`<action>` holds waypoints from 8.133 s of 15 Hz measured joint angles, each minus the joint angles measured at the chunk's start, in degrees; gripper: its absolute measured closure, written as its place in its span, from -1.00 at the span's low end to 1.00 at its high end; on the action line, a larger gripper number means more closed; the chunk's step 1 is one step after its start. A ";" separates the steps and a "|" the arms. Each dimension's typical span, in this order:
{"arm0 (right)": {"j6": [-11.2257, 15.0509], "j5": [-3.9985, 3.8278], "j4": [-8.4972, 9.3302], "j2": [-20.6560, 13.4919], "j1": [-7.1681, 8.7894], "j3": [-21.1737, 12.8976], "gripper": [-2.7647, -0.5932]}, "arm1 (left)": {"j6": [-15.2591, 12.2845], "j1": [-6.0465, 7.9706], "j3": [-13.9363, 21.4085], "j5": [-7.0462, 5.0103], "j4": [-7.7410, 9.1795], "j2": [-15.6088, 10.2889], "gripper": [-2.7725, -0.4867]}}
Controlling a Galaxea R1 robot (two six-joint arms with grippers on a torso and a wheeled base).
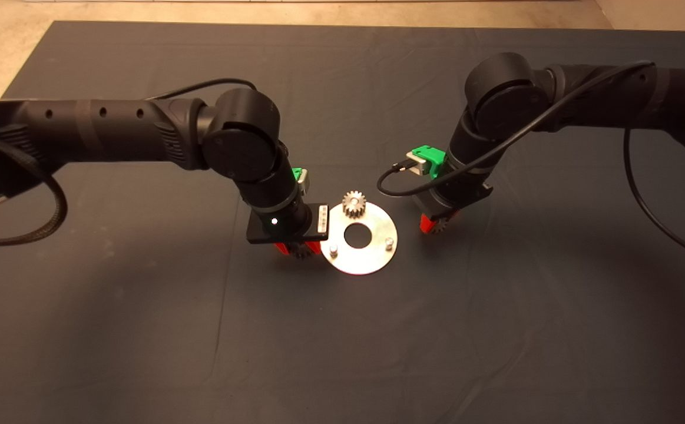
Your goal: Install three planetary gears onto the carrier pins
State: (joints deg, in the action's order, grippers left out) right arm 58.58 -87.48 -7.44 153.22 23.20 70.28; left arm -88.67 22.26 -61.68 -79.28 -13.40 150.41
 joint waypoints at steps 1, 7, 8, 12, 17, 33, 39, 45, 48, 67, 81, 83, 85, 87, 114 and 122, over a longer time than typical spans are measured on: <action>0.00 0.00 -0.02 0.06 0.00 0.00 0.65 | -0.07 0.00 -0.57 0.01 0.04 0.12 0.70; 0.00 -0.15 0.00 1.27 0.34 -0.18 0.65 | -3.24 0.01 -1.62 -0.13 0.03 1.69 0.70; 0.00 -0.15 0.00 1.38 0.33 -0.26 0.65 | -3.68 0.00 -1.62 -0.13 0.10 1.85 0.70; -0.01 -0.22 0.00 1.47 0.33 -0.29 0.65 | -5.31 0.01 -1.62 -0.22 0.59 2.95 0.70; -0.01 -0.18 0.00 1.94 0.33 -0.35 0.65 | -7.80 0.01 -1.71 -0.24 0.76 3.07 0.70; -0.01 -0.23 0.00 3.62 0.33 -0.77 0.65 | -7.69 0.01 -5.45 -0.36 0.98 6.63 0.70; -0.01 -0.22 0.00 4.13 0.30 -0.96 0.65 | -7.69 0.01 -5.46 -0.92 0.98 6.73 0.70; -0.01 -0.22 0.00 4.88 0.26 -0.96 0.65 | -7.69 0.00 -5.46 -1.10 1.00 6.35 0.70; -0.01 -0.26 0.00 5.47 0.26 -0.94 0.65 | -7.69 0.00 -5.46 -1.12 1.00 6.24 0.70; -0.50 -0.22 -0.02 6.36 0.11 0.56 0.65 | -12.53 0.00 -7.72 -1.12 1.17 5.94 0.70; -0.45 -0.20 0.00 3.86 0.30 0.69 0.65 | -12.92 0.00 -7.72 -1.18 1.19 8.87 0.70; -0.43 -0.33 0.00 2.76 0.59 0.69 0.65 | -12.92 0.00 -7.74 -1.67 1.17 8.57 0.70; -0.41 -0.26 0.03 1.99 0.87 0.51 0.65 | -12.92 0.00 -7.72 -1.67 1.22 8.61 0.70; -0.41 -0.23 0.20 1.66 1.69 0.44 0.65 | -12.92 0.00 -7.72 -1.65 1.46 8.47 0.70; -0.26 -0.22 0.39 -0.22 2.88 0.33 0.65 | -12.90 -0.05 -7.72 -1.54 1.58 8.19 0.70; -0.26 -0.22 0.39 -0.22 3.12 0.33 0.65 | -12.90 -0.07 -7.69 -1.32 1.61 8.50 0.70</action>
State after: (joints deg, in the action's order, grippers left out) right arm 58.32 -87.70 -7.05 153.00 26.32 70.61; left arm -101.57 22.19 -69.38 -80.59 -11.79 158.90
